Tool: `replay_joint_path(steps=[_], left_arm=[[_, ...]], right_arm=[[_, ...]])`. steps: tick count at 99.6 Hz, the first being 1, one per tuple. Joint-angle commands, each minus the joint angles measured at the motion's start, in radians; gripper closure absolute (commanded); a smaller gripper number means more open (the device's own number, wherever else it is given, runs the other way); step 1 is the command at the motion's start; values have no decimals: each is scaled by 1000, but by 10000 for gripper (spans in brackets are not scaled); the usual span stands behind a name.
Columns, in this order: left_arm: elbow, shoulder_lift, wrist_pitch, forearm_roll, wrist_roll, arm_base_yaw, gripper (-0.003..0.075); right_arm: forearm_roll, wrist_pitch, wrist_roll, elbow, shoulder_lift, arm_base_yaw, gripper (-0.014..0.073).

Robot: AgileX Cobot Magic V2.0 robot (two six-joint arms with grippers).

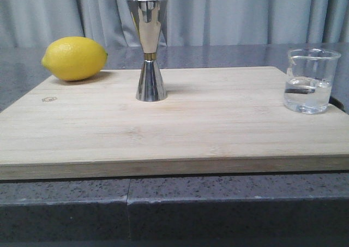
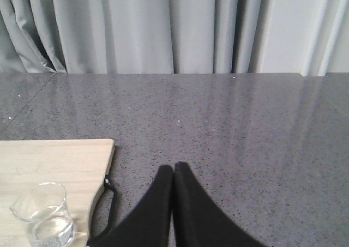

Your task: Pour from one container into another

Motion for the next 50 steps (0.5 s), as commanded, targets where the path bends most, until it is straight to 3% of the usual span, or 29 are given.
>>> replay_joint_path(steps=[1,10,17,24,32,50], left_arm=[[-35,16,-84,1,3,1,677],[-35,16,-82,5,3,1,531],[-35,16,-84,8,3,1,374],[-35,16,-84,8,3,1,243],[-35,16,-84,8,3,1,202],[-35,16,-84,8,3,1,225]], right_arm=[[-11,-87,13,-34,18,-7,578],[-11,-91,13,-34,18,-7,397],[-11,-91,13,-34,18,-7,232],[-11,-93,13,-34,18,-7,124],[-11,-96,13,-34,18,-7,72],[-11,-94,13,-34,18,-7,71]])
